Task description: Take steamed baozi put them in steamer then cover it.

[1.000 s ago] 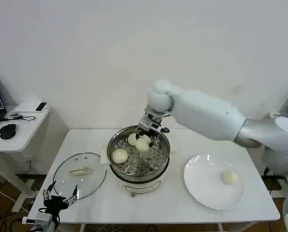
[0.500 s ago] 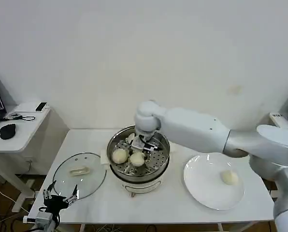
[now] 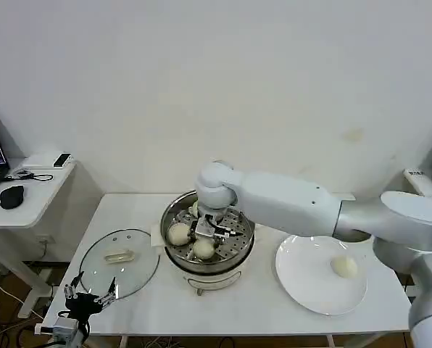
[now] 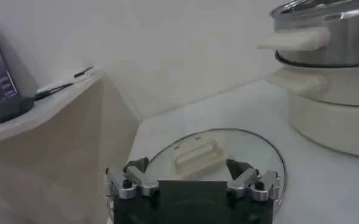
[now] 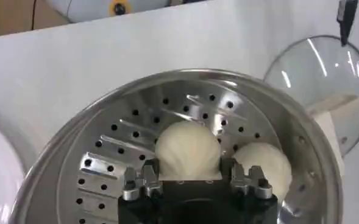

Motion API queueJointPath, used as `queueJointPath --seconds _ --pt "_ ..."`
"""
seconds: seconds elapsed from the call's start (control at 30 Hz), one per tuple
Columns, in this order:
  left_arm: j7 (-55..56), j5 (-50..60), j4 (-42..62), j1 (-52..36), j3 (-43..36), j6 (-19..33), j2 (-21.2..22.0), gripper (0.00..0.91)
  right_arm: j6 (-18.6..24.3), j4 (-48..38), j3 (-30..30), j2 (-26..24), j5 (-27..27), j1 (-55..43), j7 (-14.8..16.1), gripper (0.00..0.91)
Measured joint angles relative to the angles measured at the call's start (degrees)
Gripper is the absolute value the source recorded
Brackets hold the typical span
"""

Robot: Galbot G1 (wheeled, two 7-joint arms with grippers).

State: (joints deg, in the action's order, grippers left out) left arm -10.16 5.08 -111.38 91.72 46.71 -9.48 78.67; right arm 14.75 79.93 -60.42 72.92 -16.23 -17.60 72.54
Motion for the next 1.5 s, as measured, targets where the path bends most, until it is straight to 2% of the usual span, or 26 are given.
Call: queueJointPath --seconds 0.37,0.4,0.43,0.87,1.1,1.3,1.5 --pt "0.0 0.0 0.0 0.1 0.0 0.0 0.0 0.907 -0.4 2.6 -0.2 -0.4 0.1 -0.1 0.2 0.645" --pt "0.0 0.0 0.0 0.1 0.0 0.0 0.0 0.907 -0.4 2.8 -0.2 -0.3 0.1 -0.1 0.2 0.665" --pt "0.1 0.0 0.0 0.1 0.0 0.0 0.0 0.907 -0.4 2.9 -0.3 -0.3 0.0 -0.1 0.2 0.907" --pt "0.0 0.0 0.3 -0.3 0.0 0.0 0.0 0.907 -1.1 4.2 -0.4 -1.0 -0.6 -0.5 -0.4 0.907" --pt "-0.2 -0.3 0.6 -0.3 0.3 0.0 -0.4 0.907 -2.1 5.7 0.9 -3.2 0.1 -2.3 -1.5 0.907" --pt "-0.4 -0.7 0.4 -0.4 0.1 -0.1 -0.6 0.907 -6.1 8.1 2.9 -7.8 1.3 -4.8 -4.1 0.907" --pt "-0.4 -1.2 -0.6 0.0 0.1 -0.3 0.0 0.907 -13.4 10.1 3.9 -14.6 3.9 -7.1 -8.3 0.907"
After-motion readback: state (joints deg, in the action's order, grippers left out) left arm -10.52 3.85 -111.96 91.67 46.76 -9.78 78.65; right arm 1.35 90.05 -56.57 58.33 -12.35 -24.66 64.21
